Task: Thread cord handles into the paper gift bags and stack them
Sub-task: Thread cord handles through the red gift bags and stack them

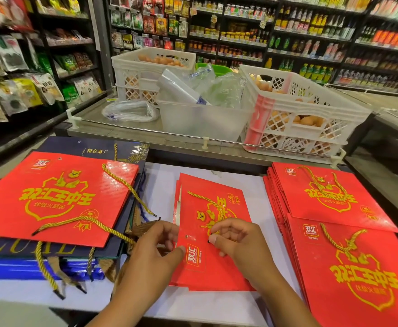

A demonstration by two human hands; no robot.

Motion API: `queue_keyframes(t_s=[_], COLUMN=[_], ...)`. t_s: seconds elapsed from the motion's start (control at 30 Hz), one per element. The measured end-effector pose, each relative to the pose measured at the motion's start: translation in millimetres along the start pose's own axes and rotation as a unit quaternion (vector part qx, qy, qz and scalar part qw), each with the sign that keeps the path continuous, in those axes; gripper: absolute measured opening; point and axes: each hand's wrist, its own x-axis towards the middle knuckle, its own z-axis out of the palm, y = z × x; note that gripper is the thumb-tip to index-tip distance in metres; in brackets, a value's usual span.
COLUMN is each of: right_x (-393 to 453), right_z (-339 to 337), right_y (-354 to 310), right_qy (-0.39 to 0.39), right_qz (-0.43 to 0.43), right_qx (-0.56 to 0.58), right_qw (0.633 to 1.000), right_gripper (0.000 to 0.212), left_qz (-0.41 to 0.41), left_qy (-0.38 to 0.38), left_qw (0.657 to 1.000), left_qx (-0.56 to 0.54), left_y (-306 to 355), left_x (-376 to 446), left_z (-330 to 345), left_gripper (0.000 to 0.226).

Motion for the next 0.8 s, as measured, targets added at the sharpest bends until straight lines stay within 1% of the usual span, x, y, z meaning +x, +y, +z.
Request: queue_keyframes(t_s=[0.1, 0.2, 0.27, 0.37, 0.43, 0.47, 0.57, 0.63, 0.8], right_x=[3.6, 5.9, 6.9, 8.0, 8.7, 9.0, 9.5, 8.6, 2.3], right_z=[-0.2, 1.3, 3.7, 9.6, 14.6, 16.9, 21.4, 22.2, 24.1], right_y=[-0.2, 1.3, 2.2, 1.1, -0.5, -0.9, 0.5, 2.3, 7.9], right_qy=[0.003, -0.001, -0.006, -0.019, -0.028, -0.03, -0.023, -0.019, -0.034], right_qz=[0.0, 0.004, -0.002, -0.014, -0.022, -0.026, -0.031, -0.033, -0.055], right_qx=[-0.01, -0.01, -0.018, -0.011, 0.002, 0.009, 0.026, 0.034, 0.039], right_qw=[1.0, 1.0, 1.0, 1.0, 0.999, 0.999, 0.999, 0.999, 0.997], right_gripper=[0.014, 0.019, 0.021, 0.016, 0.014, 0.013, 0.015, 0.017, 0.021], left_qz=[-0.028, -0.037, -0.047, -0.036, -0.03, -0.031, -0.031, -0.02, -0.001], left_qy=[-0.038, -0.056, -0.068, -0.087, -0.09, -0.09, -0.105, -0.109, -0.101], left_qw=[0.998, 0.996, 0.995, 0.995, 0.995, 0.994, 0.989, 0.988, 0.991], left_qx=[-0.04, -0.056, -0.054, -0.036, -0.043, -0.057, -0.097, -0.104, -0.084], left_y=[1.2, 2.8, 1.3, -3.0, -4.6, -5.6, -5.0, -4.2, -5.1], left_x=[3.6, 4.8, 5.9, 5.9, 4.7, 3.8, -0.5, -1.7, -5.1], left_z=[1.5, 0.0, -1.6, -4.0, -4.3, -3.6, -4.2, -4.9, -4.0], left_gripper=[0.036, 0.02, 0.025, 0.025, 0.022, 0.023, 0.04, 0.043, 0.028])
